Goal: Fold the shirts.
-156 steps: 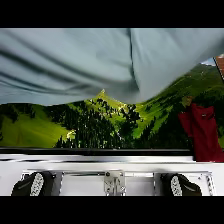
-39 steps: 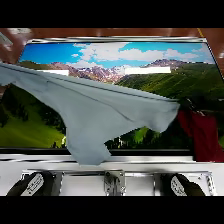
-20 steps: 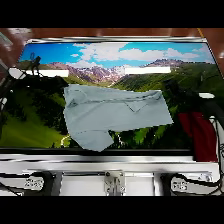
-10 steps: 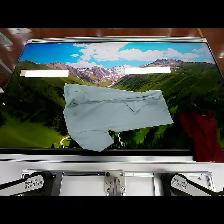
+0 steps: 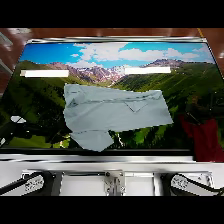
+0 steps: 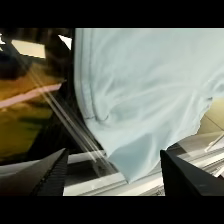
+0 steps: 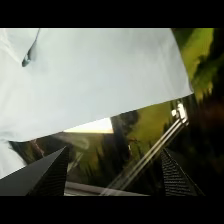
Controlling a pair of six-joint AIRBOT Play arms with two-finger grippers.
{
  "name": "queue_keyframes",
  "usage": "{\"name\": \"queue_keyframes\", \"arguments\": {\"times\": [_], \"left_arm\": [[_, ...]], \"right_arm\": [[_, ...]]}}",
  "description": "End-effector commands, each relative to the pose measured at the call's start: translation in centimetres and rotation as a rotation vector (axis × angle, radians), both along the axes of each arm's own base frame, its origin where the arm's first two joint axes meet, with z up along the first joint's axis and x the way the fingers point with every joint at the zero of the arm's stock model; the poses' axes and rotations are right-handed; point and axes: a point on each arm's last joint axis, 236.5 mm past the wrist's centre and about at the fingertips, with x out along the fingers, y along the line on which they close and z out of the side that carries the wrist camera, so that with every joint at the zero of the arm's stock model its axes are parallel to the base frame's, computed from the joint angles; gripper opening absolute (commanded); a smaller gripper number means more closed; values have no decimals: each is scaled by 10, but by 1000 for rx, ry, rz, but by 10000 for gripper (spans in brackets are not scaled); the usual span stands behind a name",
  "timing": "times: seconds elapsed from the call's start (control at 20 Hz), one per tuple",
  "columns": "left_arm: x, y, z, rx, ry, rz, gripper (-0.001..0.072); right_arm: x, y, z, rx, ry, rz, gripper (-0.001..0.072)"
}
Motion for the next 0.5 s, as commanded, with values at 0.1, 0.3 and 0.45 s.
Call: {"name": "queue_keyframes", "arguments": {"times": [0.1,0.3,0.45], "left_arm": [[19,-18,-22,-12,-13,89,572],[30,-30,-33,-21,-4,135,252],[28,-33,-28,-36,-46,69,39]], "right_arm": [[0,4,-7,35,22,-3,680],[-13,-8,-17,-25,87,-6,680],[-28,-13,-29,-53,151,-8,680]]}}
